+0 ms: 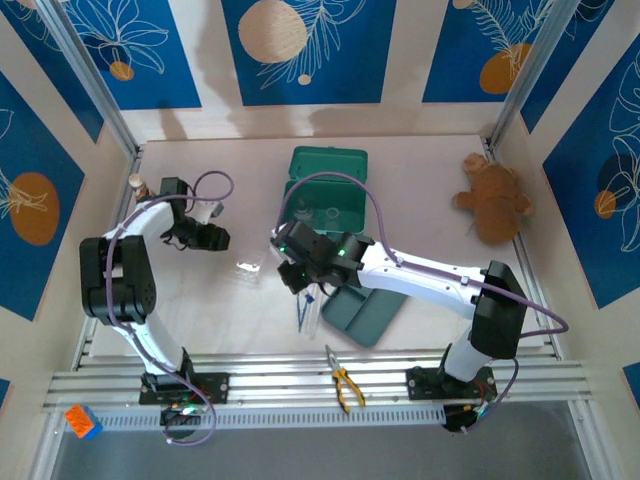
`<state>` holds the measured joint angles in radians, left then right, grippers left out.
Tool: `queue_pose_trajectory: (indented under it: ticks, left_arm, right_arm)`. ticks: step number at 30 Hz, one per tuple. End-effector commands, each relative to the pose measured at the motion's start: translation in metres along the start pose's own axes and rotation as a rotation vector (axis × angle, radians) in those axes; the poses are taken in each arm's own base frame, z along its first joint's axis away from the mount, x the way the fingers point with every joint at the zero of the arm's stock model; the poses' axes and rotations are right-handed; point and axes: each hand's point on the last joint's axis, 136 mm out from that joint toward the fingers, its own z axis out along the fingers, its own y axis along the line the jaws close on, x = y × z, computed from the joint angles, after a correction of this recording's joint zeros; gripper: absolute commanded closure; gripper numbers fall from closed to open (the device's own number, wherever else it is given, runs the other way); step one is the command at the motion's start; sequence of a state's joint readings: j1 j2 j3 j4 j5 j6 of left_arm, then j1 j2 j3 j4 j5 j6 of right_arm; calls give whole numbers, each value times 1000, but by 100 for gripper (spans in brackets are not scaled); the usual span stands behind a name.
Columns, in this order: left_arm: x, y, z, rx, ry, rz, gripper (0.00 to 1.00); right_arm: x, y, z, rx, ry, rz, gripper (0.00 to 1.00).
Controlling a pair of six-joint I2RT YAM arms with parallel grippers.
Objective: Organize the chemistry lab equipment
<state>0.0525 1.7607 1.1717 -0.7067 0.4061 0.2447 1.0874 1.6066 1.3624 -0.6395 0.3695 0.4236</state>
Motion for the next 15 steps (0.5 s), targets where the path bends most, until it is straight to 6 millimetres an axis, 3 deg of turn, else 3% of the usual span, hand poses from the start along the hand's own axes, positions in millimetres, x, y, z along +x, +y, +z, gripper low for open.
queue_pose_trajectory:
  ticks: [1,15]
  left_arm:
    - [20,-11,9,99,59,-9,52]
    - [51,-32,14,212,142,-47,52]
  right_arm:
    - [-2,6,-2,-38,-11,33,85]
    - [-6,-2,10,-54,3,46,85]
